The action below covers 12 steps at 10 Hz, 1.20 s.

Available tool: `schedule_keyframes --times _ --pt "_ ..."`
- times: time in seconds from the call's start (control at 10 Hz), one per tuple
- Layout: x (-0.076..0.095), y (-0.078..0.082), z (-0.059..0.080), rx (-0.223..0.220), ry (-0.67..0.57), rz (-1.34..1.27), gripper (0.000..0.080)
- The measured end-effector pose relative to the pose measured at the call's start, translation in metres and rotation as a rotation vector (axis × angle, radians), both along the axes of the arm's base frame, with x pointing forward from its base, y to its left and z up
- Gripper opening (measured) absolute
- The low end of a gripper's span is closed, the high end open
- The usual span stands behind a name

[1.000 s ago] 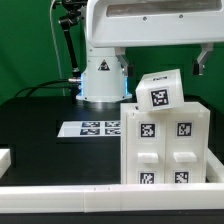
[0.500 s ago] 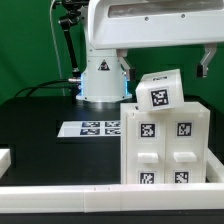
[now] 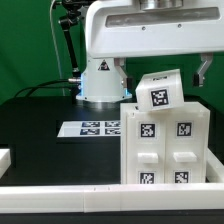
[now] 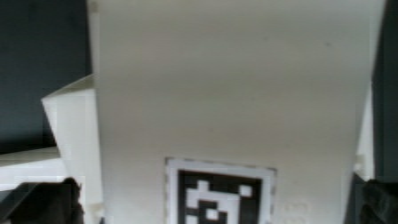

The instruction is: Assemble cabinet

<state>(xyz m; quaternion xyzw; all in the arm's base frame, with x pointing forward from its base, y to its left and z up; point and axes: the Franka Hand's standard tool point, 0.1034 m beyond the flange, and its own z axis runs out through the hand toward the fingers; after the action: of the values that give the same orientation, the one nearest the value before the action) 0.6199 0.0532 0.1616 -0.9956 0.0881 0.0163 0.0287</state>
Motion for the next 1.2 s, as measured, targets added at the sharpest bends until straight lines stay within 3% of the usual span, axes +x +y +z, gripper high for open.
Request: schedule_keyframes --times 0.1,0.3,1.0,1.2 --pt "-0.0008 -0.0002 -0.001 0.0 0.001 -0.001 0.0796" --pt "-0.0011 0.0002 -0.0016 0.0 0.002 -0.001 0.0573" --pt "-0.0012 0.0006 -0.0016 -0.001 0.004 -0.032 0.0564" --pt "-0.0015 0.0043 -0.0017 -0.005 0.013 -0.179 0.0564"
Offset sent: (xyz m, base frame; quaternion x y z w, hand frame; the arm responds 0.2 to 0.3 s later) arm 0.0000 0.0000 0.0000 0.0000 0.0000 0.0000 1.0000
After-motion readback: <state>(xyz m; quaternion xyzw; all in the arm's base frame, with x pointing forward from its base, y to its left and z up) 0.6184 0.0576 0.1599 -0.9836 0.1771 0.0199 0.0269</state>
